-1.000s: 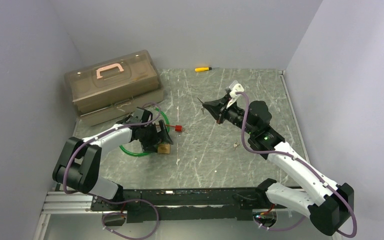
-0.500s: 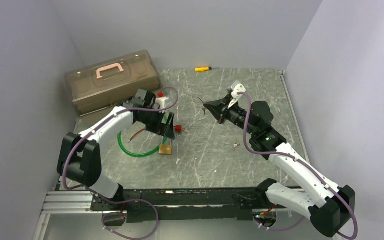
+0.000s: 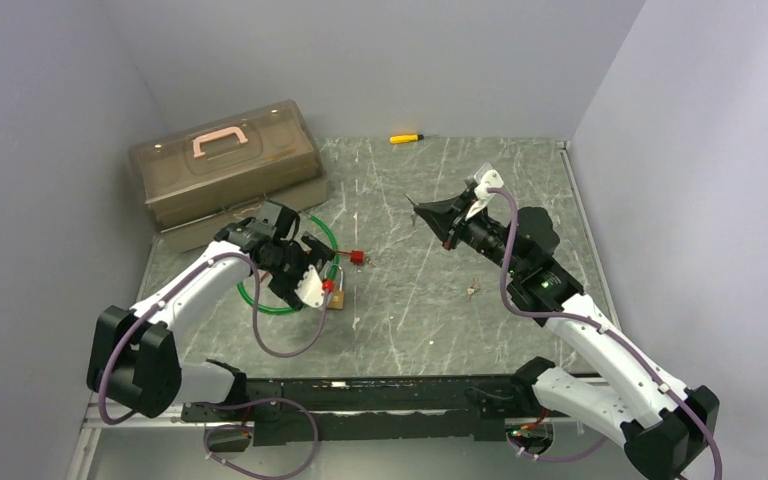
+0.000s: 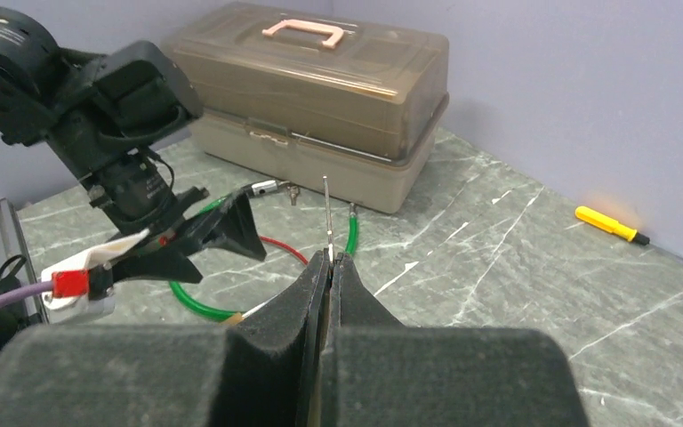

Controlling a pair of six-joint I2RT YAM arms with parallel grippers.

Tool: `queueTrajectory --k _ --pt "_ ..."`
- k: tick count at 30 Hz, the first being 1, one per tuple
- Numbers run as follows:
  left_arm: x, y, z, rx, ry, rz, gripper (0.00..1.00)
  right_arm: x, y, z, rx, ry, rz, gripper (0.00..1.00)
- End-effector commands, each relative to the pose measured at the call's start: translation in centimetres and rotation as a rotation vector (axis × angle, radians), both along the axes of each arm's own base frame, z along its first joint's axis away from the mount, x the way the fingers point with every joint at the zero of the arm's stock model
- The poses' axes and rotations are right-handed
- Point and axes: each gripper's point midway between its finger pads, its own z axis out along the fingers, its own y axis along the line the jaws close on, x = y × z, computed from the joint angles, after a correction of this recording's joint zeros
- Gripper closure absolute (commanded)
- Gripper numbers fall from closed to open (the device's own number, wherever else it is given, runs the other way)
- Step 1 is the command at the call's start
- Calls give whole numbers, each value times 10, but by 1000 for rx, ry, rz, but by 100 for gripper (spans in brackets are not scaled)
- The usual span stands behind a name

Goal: Unlock with the key
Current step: Place the lock at the center of the board, then pick up the lock from the center of the board.

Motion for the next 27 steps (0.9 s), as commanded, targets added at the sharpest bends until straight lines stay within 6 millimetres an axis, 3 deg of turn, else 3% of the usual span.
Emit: queueTrajectory --k 1,7,11,14,18,22,27 --pt "5 -42 14 -30 -299 -536 1 -3 -7 25 52 -50 -19 100" --pt "-22 -52 -11 -9 -211 -719 1 -4 -11 28 46 -66 -35 100" --pt "-46 -49 -25 11 -93 -778 1 -5 -15 30 50 -73 -42 100" --pt "-53 -52 -31 6 -60 -805 1 -5 -16 30 55 -73 -44 100" --pt "-51 -63 -40 12 -63 -838 1 -5 -17 30 57 -75 -44 100" --pt "-35 -71 -49 31 -97 -863 1 -7 -21 34 57 -83 -54 100" --pt "-20 -68 -59 98 -104 -889 1 -9 -25 36 53 -89 -58 100"
